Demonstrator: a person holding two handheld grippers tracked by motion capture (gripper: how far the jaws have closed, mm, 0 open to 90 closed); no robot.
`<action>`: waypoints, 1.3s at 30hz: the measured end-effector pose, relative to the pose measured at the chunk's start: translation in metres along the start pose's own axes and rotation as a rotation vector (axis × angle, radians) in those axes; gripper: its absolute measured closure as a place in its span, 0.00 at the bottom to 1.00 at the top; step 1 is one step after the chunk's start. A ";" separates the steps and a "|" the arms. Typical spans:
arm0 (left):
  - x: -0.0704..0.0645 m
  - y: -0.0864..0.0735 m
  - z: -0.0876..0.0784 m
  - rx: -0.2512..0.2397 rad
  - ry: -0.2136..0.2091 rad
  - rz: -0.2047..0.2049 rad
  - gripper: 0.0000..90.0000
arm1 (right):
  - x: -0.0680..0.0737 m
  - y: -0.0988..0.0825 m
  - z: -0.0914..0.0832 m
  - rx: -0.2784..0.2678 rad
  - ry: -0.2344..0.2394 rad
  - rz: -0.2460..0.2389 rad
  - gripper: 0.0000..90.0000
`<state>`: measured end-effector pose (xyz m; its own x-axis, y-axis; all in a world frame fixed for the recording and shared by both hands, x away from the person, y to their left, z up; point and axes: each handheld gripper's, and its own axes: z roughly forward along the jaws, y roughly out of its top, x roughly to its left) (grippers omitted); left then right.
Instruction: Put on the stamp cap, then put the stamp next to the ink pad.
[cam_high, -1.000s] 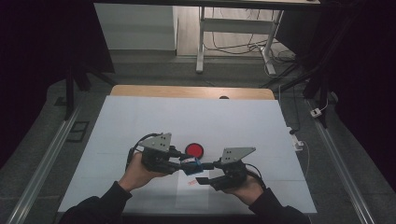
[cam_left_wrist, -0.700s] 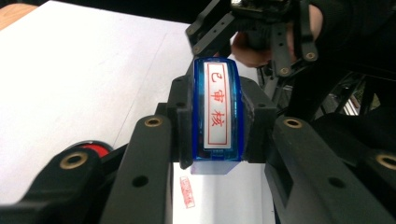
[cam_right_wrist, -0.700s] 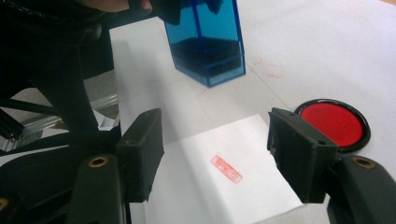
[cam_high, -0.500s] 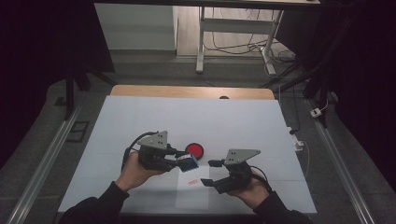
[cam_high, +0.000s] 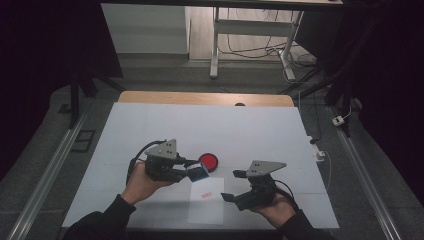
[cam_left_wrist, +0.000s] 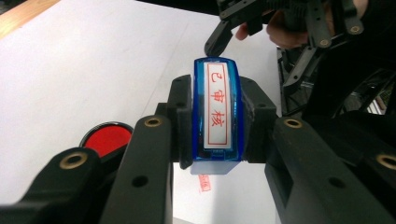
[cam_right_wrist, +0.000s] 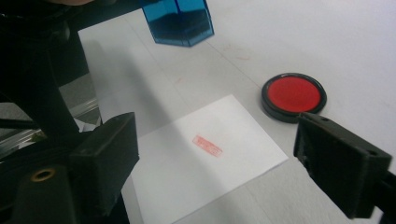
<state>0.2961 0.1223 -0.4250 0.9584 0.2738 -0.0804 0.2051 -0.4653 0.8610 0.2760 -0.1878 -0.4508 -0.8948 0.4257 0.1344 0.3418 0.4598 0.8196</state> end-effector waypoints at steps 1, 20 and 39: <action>0.000 0.000 -0.001 -0.001 0.004 -0.003 0.77 | 0.000 0.000 -0.001 0.005 -0.002 0.003 0.14; 0.010 -0.007 -0.011 0.042 0.112 -0.056 0.77 | -0.003 -0.015 -0.019 0.036 -0.091 0.032 0.00; 0.028 -0.022 -0.017 0.112 0.234 -0.133 0.77 | -0.007 -0.040 -0.050 0.042 -0.268 0.064 0.00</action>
<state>0.3149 0.1545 -0.4380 0.8523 0.5197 -0.0594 0.3591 -0.4987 0.7889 0.2542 -0.2482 -0.4565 -0.7647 0.6438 0.0287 0.4121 0.4543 0.7898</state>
